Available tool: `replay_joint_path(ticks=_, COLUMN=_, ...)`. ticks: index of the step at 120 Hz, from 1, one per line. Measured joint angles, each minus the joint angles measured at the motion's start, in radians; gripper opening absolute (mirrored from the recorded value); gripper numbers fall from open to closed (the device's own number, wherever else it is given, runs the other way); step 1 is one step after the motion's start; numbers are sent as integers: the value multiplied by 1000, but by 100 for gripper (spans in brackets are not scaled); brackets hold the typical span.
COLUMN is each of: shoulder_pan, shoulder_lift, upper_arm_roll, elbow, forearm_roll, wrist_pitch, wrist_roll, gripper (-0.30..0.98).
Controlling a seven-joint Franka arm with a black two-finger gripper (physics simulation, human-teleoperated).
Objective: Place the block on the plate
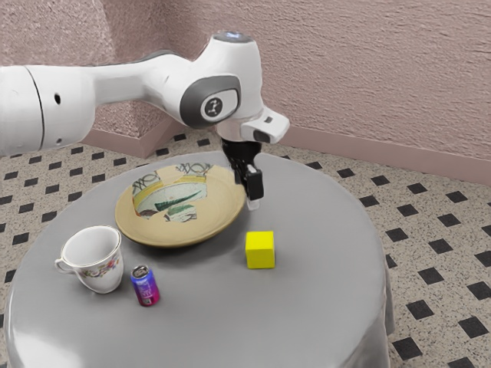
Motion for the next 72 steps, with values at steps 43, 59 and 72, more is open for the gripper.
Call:
replay_joint_path(ticks=43, shoulder_pan=2, shoulder_lift=112, upper_arm_roll=-10, elbow=-53, forearm_roll=13, wrist_pitch=180, wrist_roll=290, gripper=69)
replay_joint_path(ticks=59, shoulder_pan=6, shoulder_lift=138, upper_arm_roll=-10, elbow=-48, forearm_roll=14, wrist_pitch=214, wrist_roll=362, gripper=69)
replay_joint_path(ticks=72, shoulder_pan=13, shoulder_lift=164, upper_arm_roll=-7, elbow=-46, forearm_roll=14, wrist_pitch=237, wrist_roll=410, gripper=69)
